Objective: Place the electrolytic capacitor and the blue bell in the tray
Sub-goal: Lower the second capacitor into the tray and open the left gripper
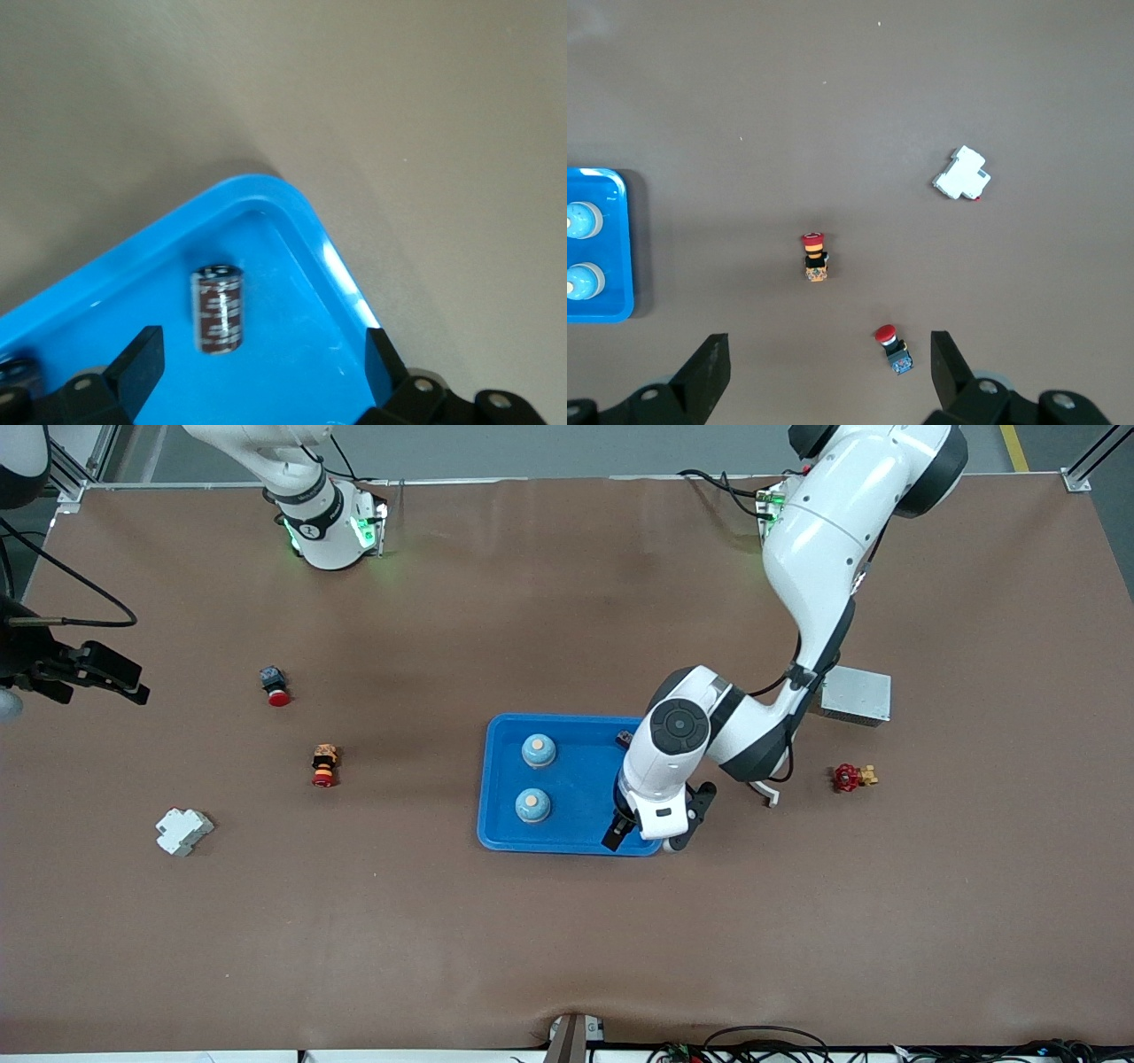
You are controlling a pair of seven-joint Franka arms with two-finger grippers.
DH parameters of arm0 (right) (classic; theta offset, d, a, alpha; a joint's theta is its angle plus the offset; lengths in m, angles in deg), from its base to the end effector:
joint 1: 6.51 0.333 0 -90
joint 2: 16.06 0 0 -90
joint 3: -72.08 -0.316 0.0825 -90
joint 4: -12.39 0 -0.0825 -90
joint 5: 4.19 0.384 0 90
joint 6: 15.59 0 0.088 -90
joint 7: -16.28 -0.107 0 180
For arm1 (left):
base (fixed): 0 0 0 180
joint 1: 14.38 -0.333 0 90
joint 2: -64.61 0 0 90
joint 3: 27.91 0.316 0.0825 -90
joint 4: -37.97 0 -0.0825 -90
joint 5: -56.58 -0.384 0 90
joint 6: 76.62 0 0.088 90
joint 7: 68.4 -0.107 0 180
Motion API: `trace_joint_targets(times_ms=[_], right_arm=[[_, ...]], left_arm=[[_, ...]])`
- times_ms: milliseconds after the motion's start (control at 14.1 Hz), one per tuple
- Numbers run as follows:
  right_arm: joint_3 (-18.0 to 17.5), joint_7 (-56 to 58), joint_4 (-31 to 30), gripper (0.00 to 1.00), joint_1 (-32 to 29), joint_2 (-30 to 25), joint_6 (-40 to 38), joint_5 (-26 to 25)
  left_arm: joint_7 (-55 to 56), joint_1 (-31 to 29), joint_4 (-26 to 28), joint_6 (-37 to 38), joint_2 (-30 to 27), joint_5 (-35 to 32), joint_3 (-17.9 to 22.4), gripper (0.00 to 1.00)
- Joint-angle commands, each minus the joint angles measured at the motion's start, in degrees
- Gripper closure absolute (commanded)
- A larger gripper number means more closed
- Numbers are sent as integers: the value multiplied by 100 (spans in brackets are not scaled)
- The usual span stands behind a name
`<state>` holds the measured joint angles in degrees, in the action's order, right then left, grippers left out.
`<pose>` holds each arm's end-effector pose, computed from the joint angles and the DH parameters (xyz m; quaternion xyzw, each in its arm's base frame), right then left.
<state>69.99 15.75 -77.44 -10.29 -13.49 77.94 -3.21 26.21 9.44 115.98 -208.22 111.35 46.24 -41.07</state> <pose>0.5736 -0.0157 0.6061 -0.9997 0.0198 -0.0100 0.0093 0.6250 -0.4159 0.2534 0.8807 0.4682 0.0206 0.0684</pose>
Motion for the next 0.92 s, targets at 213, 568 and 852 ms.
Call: trace_joint_targets(times_ms=[213,568,852], right_arm=[[-55,-79,-404,0,-176,-309,60,103],[-55,-61,-483,0,-255,-318,104,262],[-63,-53,-492,0,-246,-318,113,253]], left_arm=[[-460,-203,109,1038,-621,-355,32,0],[-1356,-474,144,2145,-1007,-312,15,0],[-2277,-878,284,2910,-1499,-180,-46,0]])
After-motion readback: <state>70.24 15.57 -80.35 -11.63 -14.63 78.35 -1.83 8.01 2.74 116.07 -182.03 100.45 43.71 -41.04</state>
